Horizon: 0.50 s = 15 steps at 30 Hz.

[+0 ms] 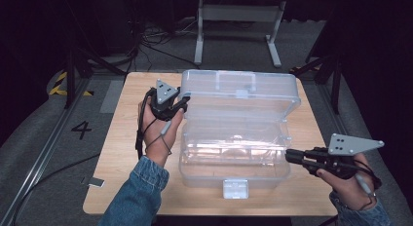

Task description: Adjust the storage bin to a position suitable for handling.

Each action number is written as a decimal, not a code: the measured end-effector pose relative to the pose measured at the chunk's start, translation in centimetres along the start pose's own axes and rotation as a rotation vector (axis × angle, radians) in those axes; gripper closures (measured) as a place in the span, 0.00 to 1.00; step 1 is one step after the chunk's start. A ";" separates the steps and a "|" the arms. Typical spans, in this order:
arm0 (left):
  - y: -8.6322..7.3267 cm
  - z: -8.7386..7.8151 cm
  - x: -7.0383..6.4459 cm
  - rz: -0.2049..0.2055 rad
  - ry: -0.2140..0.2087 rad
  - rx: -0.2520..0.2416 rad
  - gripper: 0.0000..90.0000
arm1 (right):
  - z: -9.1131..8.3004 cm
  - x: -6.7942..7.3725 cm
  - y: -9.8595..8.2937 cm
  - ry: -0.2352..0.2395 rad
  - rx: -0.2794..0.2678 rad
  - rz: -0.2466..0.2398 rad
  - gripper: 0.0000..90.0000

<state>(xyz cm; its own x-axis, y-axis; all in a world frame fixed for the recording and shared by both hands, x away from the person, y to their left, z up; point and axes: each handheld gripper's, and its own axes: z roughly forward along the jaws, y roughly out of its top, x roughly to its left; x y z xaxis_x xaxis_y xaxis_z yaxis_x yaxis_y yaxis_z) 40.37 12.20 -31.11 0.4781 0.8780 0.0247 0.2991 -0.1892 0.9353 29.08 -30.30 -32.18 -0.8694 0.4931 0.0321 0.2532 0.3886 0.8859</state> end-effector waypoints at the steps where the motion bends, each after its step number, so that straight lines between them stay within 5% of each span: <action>1: 0.0 0.1 0.0 -0.004 -0.001 -0.002 0.74 | 0.3 0.2 -0.1 0.025 0.024 -0.014 0.88; 5: 0.2 0.4 0.0 -0.014 0.000 0.006 0.76 | 1.8 0.9 -0.8 0.100 0.117 -0.063 0.83; 15: 0.5 0.8 -0.1 -0.053 0.018 0.015 0.77 | 4.8 1.4 -2.6 0.144 0.267 -0.122 0.74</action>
<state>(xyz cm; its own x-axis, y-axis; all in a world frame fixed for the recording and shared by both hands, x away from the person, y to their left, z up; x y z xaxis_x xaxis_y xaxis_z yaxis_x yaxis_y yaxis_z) 41.11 11.64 -30.91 0.4464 0.8946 -0.0182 0.3357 -0.1486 0.9302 29.25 -26.86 -36.64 -0.9464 0.3226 0.0147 0.2288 0.6379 0.7354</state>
